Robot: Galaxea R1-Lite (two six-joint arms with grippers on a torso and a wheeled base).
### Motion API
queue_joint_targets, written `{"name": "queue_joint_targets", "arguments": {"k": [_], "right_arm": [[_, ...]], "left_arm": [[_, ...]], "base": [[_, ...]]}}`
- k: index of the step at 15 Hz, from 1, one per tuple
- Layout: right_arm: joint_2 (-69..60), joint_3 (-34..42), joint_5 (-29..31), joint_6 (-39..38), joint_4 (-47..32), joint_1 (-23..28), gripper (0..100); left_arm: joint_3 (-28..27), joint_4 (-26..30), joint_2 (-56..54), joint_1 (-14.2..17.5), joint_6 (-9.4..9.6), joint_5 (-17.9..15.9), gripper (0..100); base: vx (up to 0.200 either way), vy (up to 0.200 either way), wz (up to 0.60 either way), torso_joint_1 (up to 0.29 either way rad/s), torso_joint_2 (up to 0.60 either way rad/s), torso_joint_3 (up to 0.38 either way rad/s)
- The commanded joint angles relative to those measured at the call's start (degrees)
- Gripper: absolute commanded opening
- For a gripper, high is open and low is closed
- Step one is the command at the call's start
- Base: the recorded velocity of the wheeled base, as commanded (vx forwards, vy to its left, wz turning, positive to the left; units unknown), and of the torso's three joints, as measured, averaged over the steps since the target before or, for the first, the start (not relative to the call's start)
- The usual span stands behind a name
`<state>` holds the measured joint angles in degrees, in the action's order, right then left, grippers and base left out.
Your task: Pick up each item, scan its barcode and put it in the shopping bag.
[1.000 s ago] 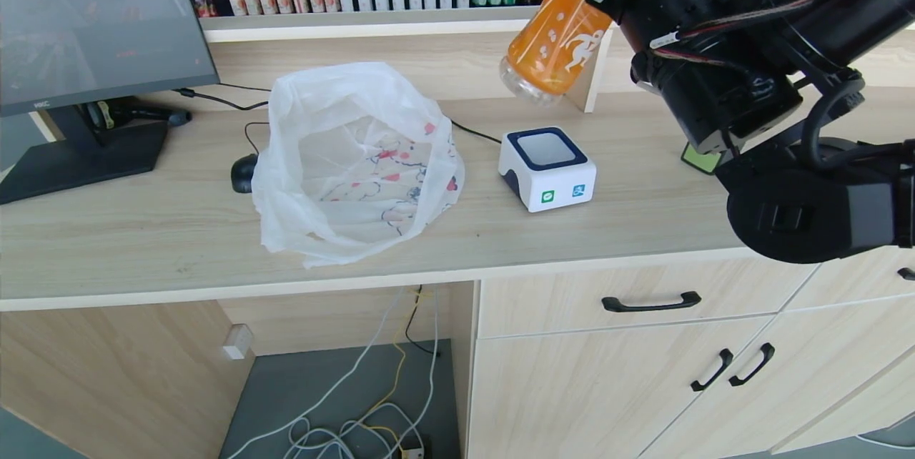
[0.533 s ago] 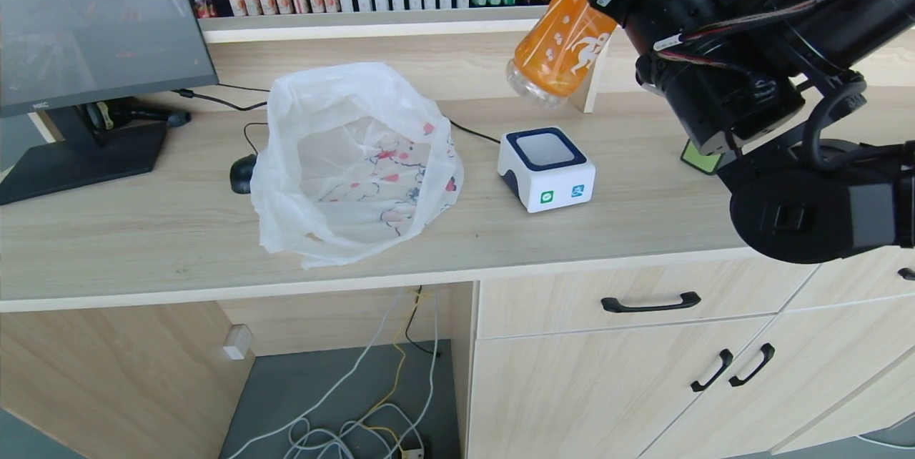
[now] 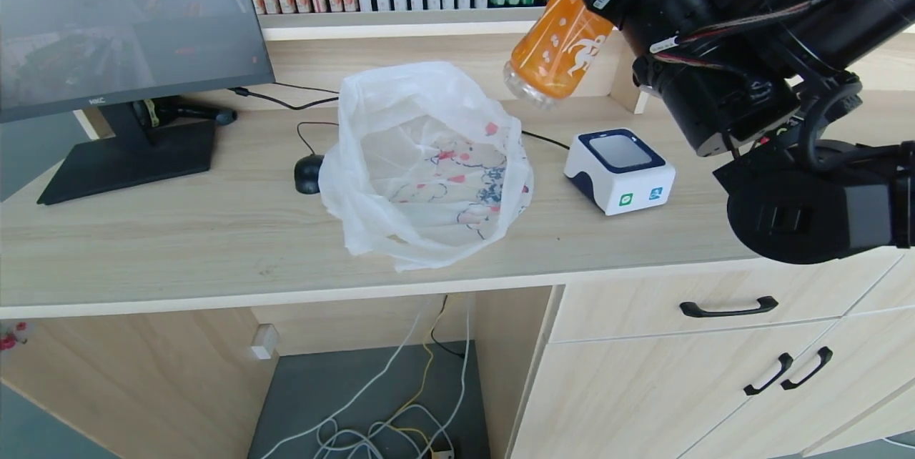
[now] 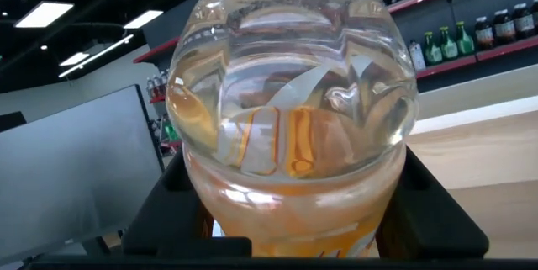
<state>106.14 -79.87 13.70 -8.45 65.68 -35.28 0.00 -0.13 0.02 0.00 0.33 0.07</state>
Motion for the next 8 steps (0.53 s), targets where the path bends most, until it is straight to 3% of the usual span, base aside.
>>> {"name": "queue_joint_targets", "arguments": {"k": [1, 5, 8], "right_arm": [[0.0, 0.0, 0.0, 0.0, 0.1, -0.1, 0], [0.0, 0.1, 0.0, 0.0, -0.1, -0.1, 0], [0.2, 0.1, -0.3, 0.1, -0.2, -0.1, 0]], "left_arm": [[0.0, 0.0, 0.0, 0.0, 0.02, 0.0, 100], [0.0, 0.0, 0.0, 0.0, 0.20, 0.0, 100], [0.0, 0.0, 0.0, 0.0, 0.11, 0.0, 100]], "base": [[0.000, 0.200, 0.00, 0.007, 0.01, 0.002], [0.000, 0.200, 0.00, -0.001, 0.01, 0.004], [0.000, 0.000, 0.00, 0.000, 0.00, 0.000]]}}
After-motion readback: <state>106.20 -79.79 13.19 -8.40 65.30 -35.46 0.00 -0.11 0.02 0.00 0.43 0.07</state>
